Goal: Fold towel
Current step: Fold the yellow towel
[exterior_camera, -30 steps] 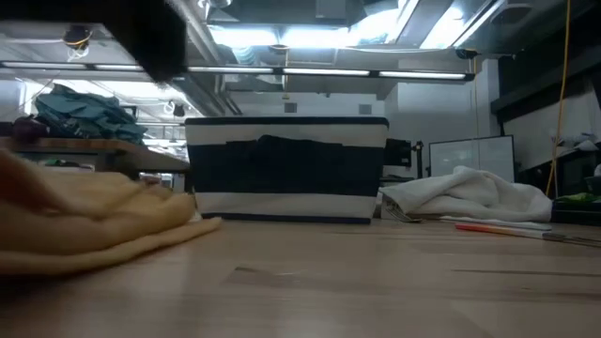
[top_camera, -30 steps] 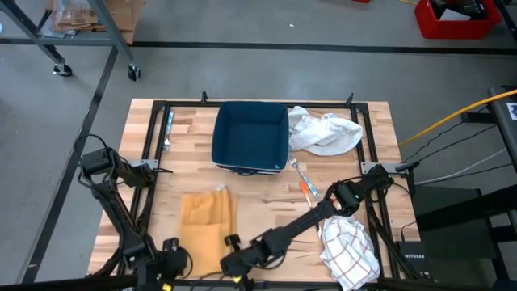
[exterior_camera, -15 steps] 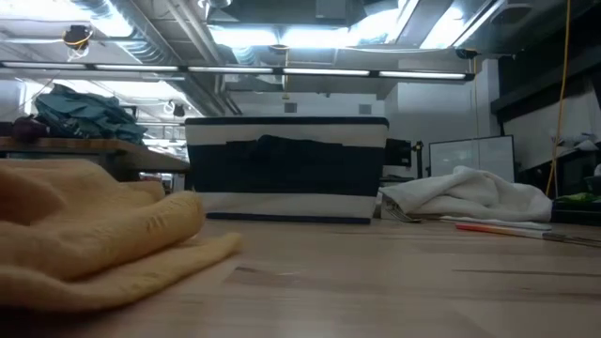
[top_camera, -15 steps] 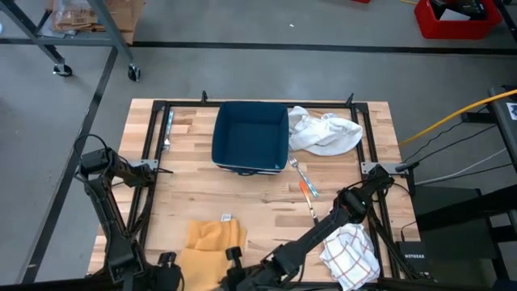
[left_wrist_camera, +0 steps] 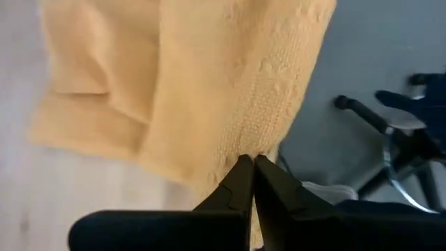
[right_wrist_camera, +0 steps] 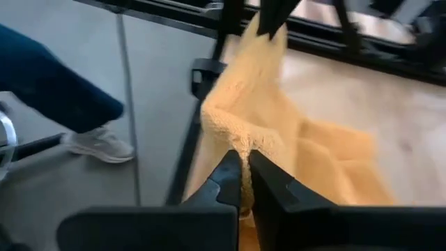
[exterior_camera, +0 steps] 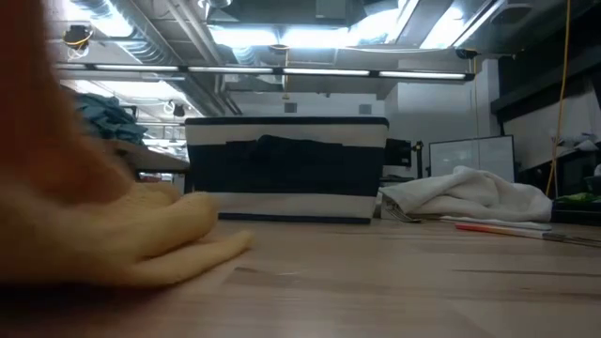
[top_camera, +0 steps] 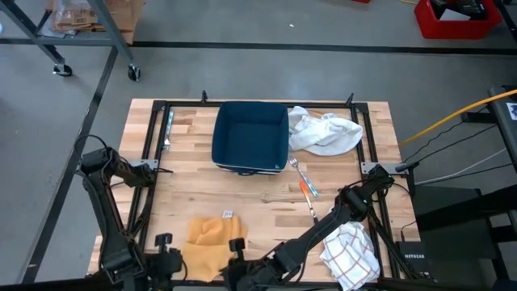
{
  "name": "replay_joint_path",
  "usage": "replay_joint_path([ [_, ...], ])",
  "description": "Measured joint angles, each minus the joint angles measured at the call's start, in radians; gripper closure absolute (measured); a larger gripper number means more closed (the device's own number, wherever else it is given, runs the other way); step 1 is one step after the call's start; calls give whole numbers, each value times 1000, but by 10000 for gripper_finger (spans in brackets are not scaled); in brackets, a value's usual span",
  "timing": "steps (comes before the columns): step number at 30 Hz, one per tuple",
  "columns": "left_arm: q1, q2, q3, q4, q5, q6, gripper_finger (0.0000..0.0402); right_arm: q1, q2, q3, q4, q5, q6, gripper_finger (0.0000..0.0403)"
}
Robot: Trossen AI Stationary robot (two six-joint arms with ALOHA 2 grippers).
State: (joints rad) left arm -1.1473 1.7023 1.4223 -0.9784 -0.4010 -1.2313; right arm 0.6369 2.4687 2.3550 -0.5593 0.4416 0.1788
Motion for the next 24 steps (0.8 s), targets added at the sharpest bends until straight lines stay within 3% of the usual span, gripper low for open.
replay_joint_path([
  [5,35,0,0,-89,-15,-3,401,-8,-33,1,-165,74,84,383],
  [17,121,0,1,-236,-86,12,401,-49,-43,1,-387,31,425,386],
  [24,170,0,-29,-318,-144,8,401,-101,-43,1,-500,12,501,385],
])
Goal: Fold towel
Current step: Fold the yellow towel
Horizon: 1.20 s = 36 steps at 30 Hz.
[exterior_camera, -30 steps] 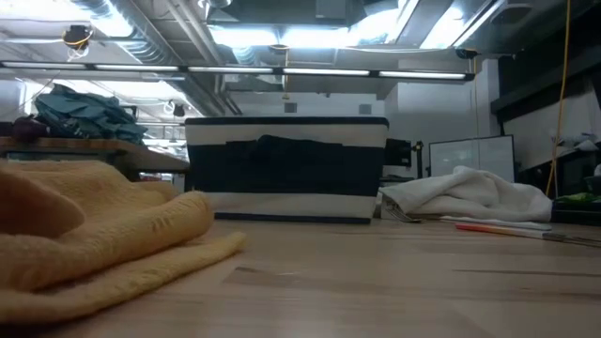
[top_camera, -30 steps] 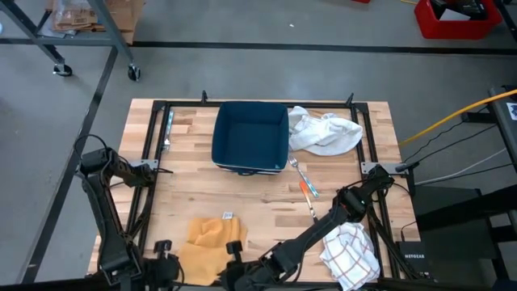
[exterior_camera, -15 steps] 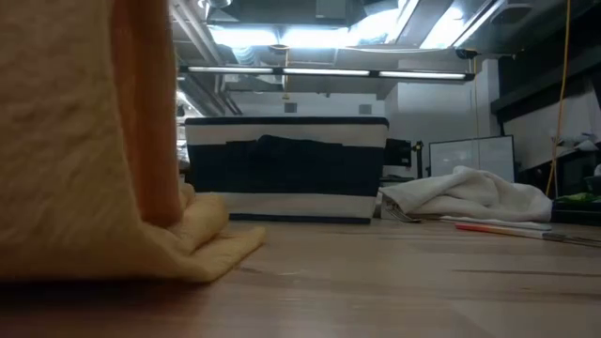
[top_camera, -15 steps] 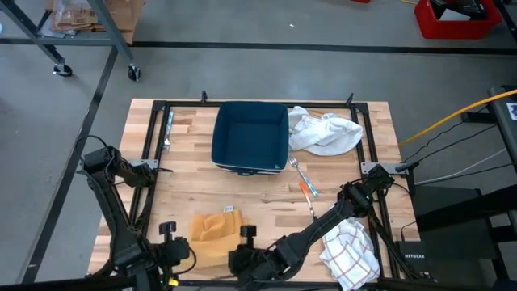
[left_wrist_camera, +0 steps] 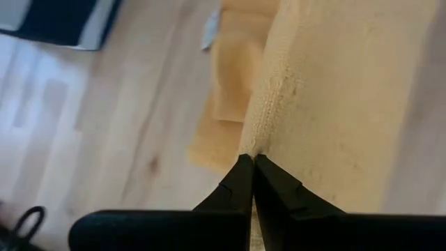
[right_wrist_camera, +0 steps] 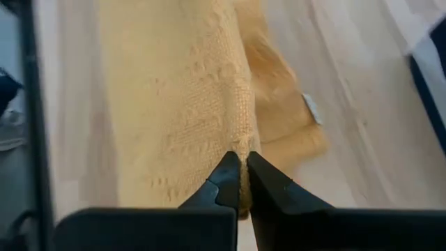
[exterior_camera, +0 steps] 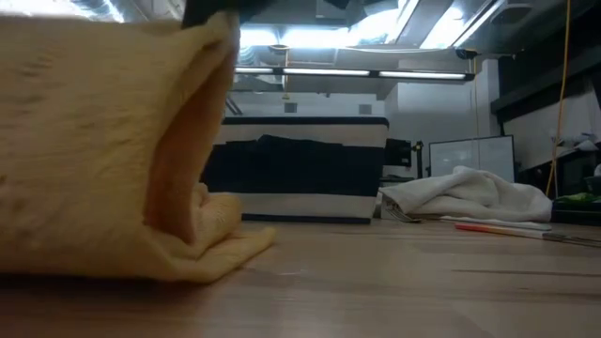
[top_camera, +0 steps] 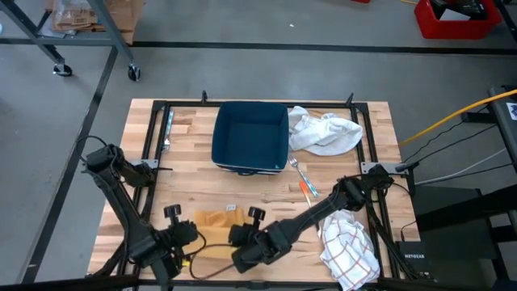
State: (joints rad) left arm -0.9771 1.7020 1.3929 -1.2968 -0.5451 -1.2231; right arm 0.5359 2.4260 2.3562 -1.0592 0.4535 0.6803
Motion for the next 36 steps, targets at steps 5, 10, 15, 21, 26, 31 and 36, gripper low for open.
replay_joint_path([
  [5,39,0,-69,3,-10,16,401,-28,0,-1,-26,-1,8,387],
  [10,69,0,-142,12,-49,17,401,-60,-1,-39,-38,-2,5,385],
  [15,97,0,-219,63,-78,33,401,-89,-1,-100,-31,-30,3,385],
  [21,143,0,-334,218,-105,105,401,-119,-1,-151,-30,-56,-4,384],
  [26,175,0,-428,360,-105,152,397,-134,-1,-211,21,-98,-4,384],
  [31,180,0,-466,405,-83,192,366,-131,0,-247,57,-108,-4,379],
  [36,180,0,-467,407,-81,203,309,-131,0,-246,60,-114,-4,331],
])
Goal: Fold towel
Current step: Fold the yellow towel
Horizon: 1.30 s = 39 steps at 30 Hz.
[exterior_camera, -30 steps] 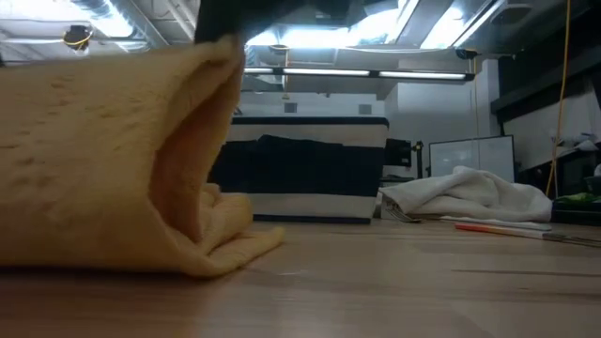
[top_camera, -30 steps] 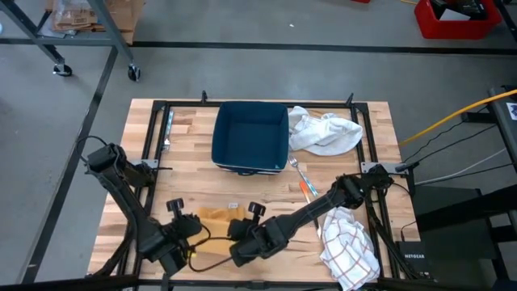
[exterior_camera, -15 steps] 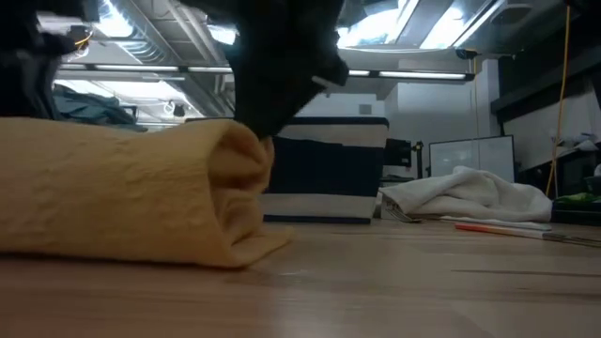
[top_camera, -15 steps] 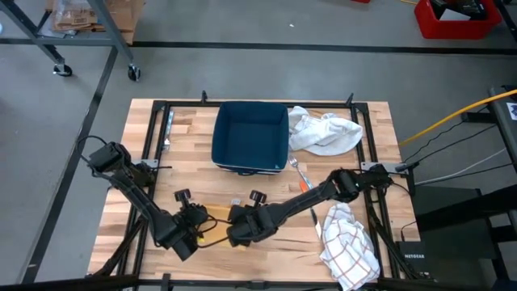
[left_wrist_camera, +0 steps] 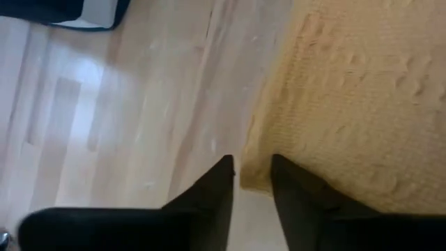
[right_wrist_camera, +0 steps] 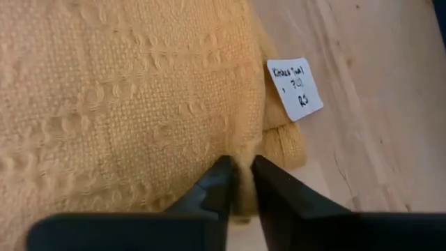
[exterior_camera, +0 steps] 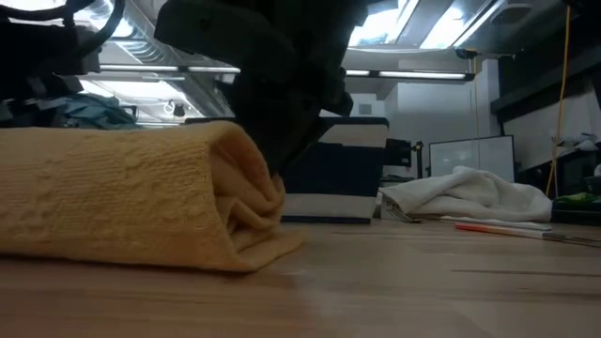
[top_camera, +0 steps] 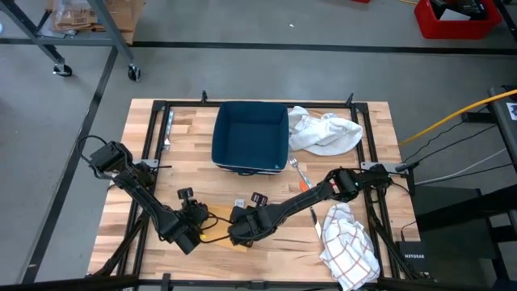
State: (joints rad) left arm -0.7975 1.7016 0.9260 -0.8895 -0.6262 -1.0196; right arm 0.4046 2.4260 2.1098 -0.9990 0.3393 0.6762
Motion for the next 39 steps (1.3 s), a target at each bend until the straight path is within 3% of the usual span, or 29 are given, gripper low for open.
replay_joint_path([
  [6,1,0,11,-50,5,-74,269,0,0,5,-8,-1,0,269],
  [13,1,0,144,-400,5,-128,293,-7,1,127,-147,5,-1,261],
  [17,1,0,227,-446,5,-101,306,-19,0,217,-159,-14,2,261],
  [25,-17,0,367,-277,2,74,332,-18,-12,241,122,-151,8,260],
  [32,-50,3,315,48,6,193,350,-17,18,213,247,-184,5,260],
  [39,-77,4,225,142,6,156,362,-12,82,210,256,-198,9,260],
])
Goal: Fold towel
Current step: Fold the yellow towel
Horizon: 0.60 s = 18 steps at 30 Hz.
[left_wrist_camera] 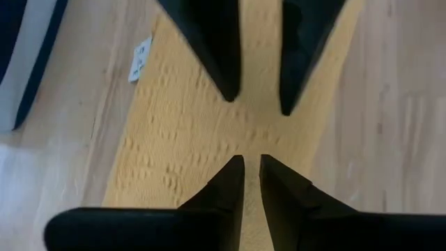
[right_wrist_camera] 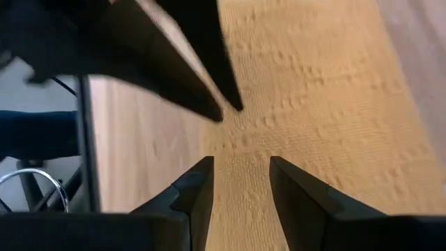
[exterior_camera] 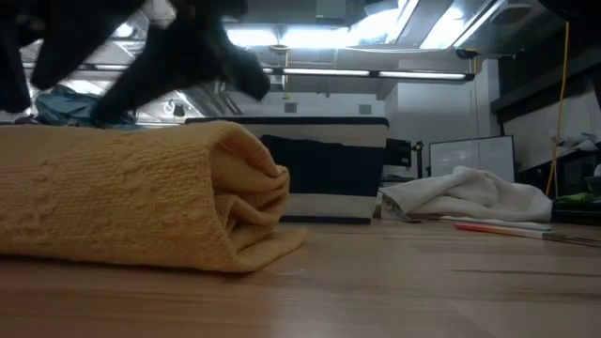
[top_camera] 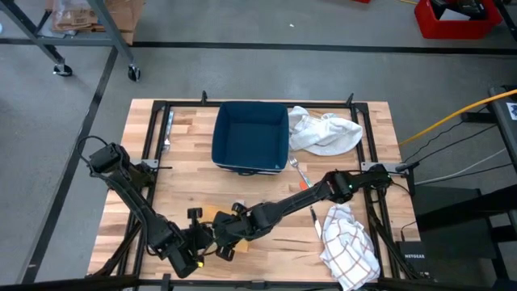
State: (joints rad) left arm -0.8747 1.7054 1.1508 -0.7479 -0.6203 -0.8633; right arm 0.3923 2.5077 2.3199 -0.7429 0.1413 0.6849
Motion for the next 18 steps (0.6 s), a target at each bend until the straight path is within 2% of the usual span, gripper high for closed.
replay_joint_path([
  [8,-17,0,-154,97,7,-157,370,-1,67,0,-4,11,-1,260],
  [13,-27,-1,-262,240,-2,-244,371,-1,83,0,-12,17,-6,260],
  [18,-34,-9,-289,268,-4,-264,371,-1,77,0,-20,16,-10,260],
])
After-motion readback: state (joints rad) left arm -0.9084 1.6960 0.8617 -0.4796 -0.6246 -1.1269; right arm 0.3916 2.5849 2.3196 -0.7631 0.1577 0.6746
